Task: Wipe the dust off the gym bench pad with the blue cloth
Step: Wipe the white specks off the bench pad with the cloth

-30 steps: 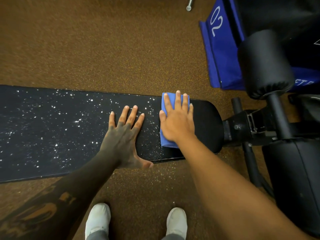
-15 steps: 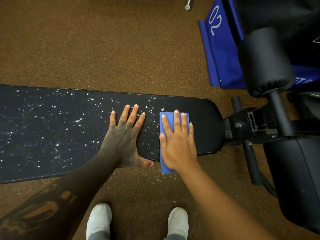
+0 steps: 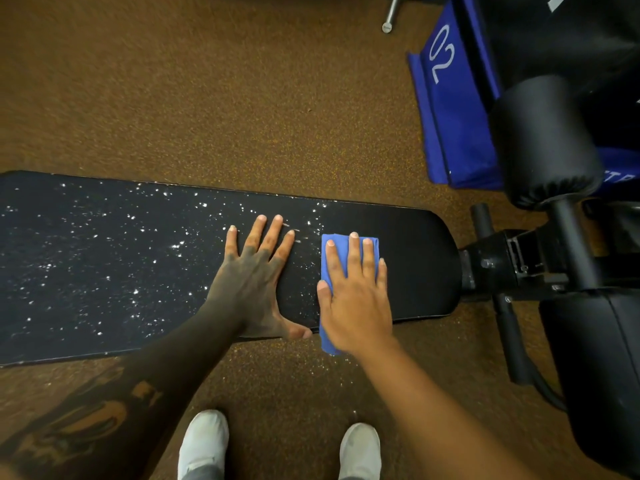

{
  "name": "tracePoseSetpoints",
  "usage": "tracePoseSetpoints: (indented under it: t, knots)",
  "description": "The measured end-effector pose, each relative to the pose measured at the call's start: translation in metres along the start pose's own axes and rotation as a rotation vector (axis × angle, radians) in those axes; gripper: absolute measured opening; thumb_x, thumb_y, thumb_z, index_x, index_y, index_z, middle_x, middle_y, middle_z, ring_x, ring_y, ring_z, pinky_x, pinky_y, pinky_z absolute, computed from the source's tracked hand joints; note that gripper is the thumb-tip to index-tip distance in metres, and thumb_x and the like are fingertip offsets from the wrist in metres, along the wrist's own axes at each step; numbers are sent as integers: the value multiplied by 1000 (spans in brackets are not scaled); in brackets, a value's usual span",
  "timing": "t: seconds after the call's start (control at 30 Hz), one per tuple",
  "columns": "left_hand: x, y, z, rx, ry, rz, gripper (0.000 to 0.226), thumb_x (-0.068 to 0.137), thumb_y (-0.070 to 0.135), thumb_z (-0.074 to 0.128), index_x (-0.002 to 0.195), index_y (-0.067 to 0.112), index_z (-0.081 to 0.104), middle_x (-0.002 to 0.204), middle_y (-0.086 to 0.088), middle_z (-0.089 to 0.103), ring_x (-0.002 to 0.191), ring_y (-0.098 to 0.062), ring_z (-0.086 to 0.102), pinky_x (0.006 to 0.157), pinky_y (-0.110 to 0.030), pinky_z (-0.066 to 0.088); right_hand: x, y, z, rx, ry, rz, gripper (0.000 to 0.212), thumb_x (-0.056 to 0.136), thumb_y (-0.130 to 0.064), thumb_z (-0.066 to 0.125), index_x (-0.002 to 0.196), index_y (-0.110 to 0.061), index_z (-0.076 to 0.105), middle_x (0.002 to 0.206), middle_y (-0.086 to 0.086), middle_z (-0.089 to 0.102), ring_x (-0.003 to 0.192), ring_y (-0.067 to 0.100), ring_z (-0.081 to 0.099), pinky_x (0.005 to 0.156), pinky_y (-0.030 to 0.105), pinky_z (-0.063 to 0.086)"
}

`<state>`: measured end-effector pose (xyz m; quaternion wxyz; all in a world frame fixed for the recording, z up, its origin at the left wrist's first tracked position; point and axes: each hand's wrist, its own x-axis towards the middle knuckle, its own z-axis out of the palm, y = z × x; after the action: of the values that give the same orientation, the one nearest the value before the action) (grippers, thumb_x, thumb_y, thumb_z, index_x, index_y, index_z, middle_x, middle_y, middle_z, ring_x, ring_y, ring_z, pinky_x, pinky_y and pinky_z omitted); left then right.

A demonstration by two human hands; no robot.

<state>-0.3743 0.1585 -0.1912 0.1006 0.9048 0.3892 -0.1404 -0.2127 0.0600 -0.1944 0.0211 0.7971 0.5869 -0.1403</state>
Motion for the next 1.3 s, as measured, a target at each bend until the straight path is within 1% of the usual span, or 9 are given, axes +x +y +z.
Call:
tracePoseSetpoints:
  t: [0.27,0.43,0.53,0.67,0.83,0.97,1.03,1.1,1.3]
  knots:
    - [0,-2,-1,-10,-1,5,161,34,111,23,154,12,-19,163,-10,-26,150,-31,-26,120,-64,-2,106,-8,-18,1,11,30,60,104,-41,24,158,-27,2,166,11,-4,152,32,-11,121,52,-1]
    - [-1,-2,0,-18,7,3,160,36,111,25,155,12,-17,163,-10,-26,149,-30,-27,120,-63,-4,57,-13,-12,15,42,-9,61,104,-40,24,158,-24,1,166,9,-8,152,28,-12,122,50,-2]
    - [-2,-3,-1,-16,2,8,161,36,111,25,154,10,-17,163,-11,-27,149,-31,-27,120,-62,-5,31,-16,-8,-7,-8,-31,62,104,-41,21,158,-25,-4,166,7,-13,151,26,-17,122,48,-5]
    - [-3,-7,-3,-2,-14,9,163,35,111,24,153,9,-21,162,-11,-30,149,-31,-29,120,-63,-4,64,-17,-11,-2,15,-12,60,105,-40,20,158,-25,-4,166,7,-12,151,27,-16,121,49,-5]
    - [-5,-13,-3,-7,-27,-5,166,32,113,23,153,8,-22,162,-11,-30,149,-30,-29,120,-63,-1,112,-25,-18,13,0,34,59,104,-38,23,158,-22,5,167,9,1,152,29,-8,122,51,-2]
    - [-10,-18,-3,-16,-17,-9,167,31,113,23,153,7,-20,162,-11,-29,149,-29,-29,121,-61,-2,67,-27,-13,50,53,1,60,104,-39,23,159,-21,4,167,8,-4,152,27,-11,121,49,-4]
    - [-11,-20,-3,-19,-19,-7,167,32,112,23,153,7,-21,162,-11,-30,149,-29,-29,121,-61,-4,41,-25,-10,36,25,-21,61,104,-40,22,159,-22,1,166,6,-9,152,25,-14,122,48,-5]
    - [-13,-23,-3,-15,-24,-1,166,32,112,24,153,7,-22,162,-11,-30,148,-29,-30,121,-61,-5,41,-21,-12,22,-10,-27,60,105,-40,21,158,-24,-2,166,5,-12,151,24,-16,122,47,-5]
    - [-14,-24,-3,-7,-24,9,166,32,112,23,153,7,-21,162,-11,-30,148,-29,-29,121,-62,-4,110,-35,-18,35,-2,120,58,105,-38,21,158,-22,4,166,11,-4,152,30,-11,122,51,-3]
